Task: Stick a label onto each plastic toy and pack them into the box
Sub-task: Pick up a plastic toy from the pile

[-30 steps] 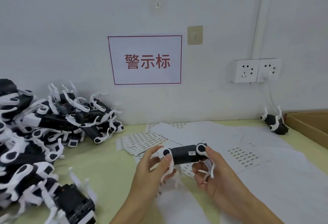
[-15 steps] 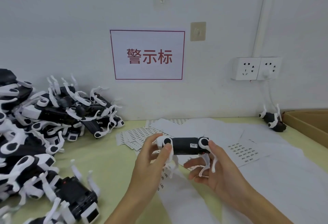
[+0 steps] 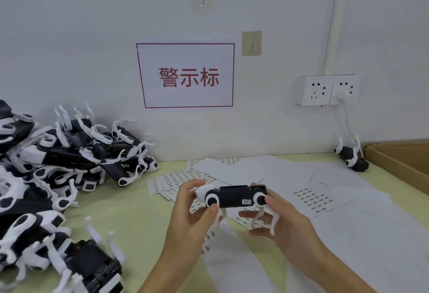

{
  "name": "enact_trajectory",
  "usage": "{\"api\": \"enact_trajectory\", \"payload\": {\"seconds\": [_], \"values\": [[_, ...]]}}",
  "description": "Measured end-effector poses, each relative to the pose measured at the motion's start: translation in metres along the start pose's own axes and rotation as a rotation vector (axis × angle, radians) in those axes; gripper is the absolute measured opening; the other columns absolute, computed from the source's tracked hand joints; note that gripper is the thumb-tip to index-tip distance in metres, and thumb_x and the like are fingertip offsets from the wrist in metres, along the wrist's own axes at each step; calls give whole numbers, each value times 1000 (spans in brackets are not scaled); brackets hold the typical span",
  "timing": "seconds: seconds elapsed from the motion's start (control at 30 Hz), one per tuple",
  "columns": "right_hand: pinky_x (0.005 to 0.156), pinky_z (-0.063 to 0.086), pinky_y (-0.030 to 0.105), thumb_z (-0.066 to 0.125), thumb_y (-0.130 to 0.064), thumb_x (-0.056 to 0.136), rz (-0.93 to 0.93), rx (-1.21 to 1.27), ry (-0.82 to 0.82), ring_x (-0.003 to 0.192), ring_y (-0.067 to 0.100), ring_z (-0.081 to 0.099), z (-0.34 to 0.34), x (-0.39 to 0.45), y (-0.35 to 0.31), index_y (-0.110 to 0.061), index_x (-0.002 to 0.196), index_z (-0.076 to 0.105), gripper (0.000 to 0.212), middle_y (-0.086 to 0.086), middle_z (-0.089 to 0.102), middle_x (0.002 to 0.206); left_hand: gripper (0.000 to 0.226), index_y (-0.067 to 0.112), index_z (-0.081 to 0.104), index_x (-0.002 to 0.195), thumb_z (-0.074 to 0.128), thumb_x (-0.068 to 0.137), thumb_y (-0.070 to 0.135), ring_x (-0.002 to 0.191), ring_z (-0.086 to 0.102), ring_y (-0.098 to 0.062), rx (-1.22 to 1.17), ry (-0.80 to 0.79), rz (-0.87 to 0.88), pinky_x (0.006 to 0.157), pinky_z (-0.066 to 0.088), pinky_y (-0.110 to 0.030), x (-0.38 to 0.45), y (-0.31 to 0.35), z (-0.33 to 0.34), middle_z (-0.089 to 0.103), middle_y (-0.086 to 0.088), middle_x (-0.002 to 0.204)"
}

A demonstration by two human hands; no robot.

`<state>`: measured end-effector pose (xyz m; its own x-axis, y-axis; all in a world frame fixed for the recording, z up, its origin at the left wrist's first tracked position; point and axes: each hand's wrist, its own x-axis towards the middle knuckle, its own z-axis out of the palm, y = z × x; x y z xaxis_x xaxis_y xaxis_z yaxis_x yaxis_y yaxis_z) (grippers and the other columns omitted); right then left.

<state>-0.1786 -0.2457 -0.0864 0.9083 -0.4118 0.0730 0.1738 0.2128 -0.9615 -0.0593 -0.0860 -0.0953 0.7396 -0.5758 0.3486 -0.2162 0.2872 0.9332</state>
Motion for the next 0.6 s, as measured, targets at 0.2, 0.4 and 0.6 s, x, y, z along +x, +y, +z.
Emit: {"api": "enact_trajectory", "payload": {"seconds": [0.2,0.4,0.6], "values": [[75,52,37,64,-39,81,-12,-11,11,104,36,68,1,0,1,-32,132,58,51,5,68,122,35,34,58,112,66,79,25,87,73,-23,41,35,-10,86,55,-53,-1,2,1,70,3,108],[66,50,38,47,-52,84,24,4,76,86,44,70,1,2,1,-29,127,62,50,23,69,112,50,33,60,110,77,67,51,81,72,-29,98,51,-1,73,56,-48,-2,11,8,71,3,101],[55,49,31,54,-60,77,49,7,94,79,43,71,2,2,-2,-26,113,68,52,23,69,109,29,35,65,98,73,72,43,74,74,-25,81,71,-18,66,57,-39,0,9,7,73,1,94]]}}
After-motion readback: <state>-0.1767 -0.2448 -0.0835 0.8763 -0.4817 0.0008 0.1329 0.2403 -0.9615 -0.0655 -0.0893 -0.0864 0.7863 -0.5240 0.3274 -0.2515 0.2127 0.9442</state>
